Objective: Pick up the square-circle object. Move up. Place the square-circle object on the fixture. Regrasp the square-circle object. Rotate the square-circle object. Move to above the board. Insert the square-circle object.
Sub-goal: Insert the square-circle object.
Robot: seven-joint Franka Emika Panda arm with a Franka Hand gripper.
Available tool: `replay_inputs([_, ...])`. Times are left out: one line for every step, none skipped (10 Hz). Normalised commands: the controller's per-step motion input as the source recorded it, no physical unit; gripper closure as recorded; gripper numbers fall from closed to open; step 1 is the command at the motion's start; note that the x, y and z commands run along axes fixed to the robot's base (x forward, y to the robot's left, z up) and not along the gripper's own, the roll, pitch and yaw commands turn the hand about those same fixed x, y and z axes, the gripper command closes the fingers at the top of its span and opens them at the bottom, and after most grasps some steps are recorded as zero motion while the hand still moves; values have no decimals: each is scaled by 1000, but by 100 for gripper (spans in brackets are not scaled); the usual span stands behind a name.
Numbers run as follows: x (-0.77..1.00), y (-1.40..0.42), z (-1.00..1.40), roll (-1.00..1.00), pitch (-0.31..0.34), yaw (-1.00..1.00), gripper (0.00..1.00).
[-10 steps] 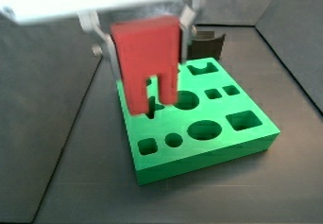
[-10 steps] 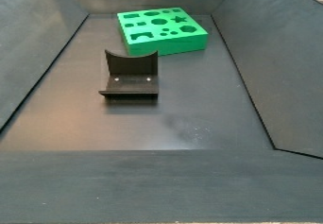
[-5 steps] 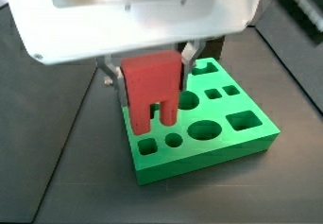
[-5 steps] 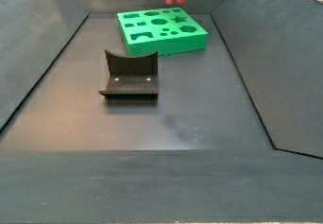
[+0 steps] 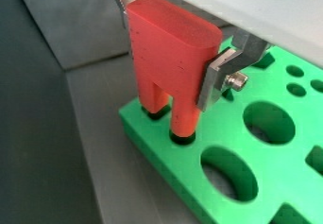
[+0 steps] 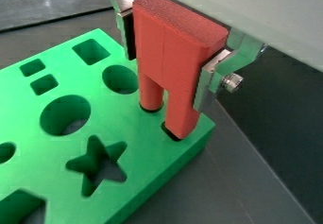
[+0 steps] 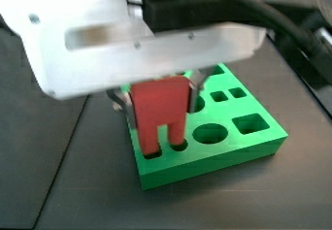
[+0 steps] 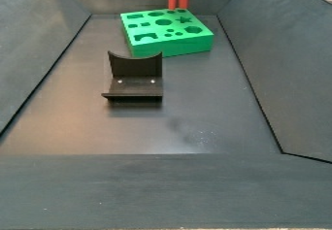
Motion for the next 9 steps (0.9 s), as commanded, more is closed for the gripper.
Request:
replay_inputs([200,-103,-266,237,0,0,100])
replay_inputs([26,74,-140,109,60,-89,100])
replay_inputs([-11,226,-111,23,60,-226,100])
replay_inputs([-140,323,-86,0,60,-314,100])
replay_inputs([-271,354,-134,-40,17,-331,100])
replay_inputs([-343,289,-134,-57,0,-280,100])
replay_inputs([-406,151,-189,-183,-7,-209,100])
replay_inputs([-311,0,-220,-270,-53,-91,100])
replay_inputs([-366,0,-229,-229,-67,-29,100])
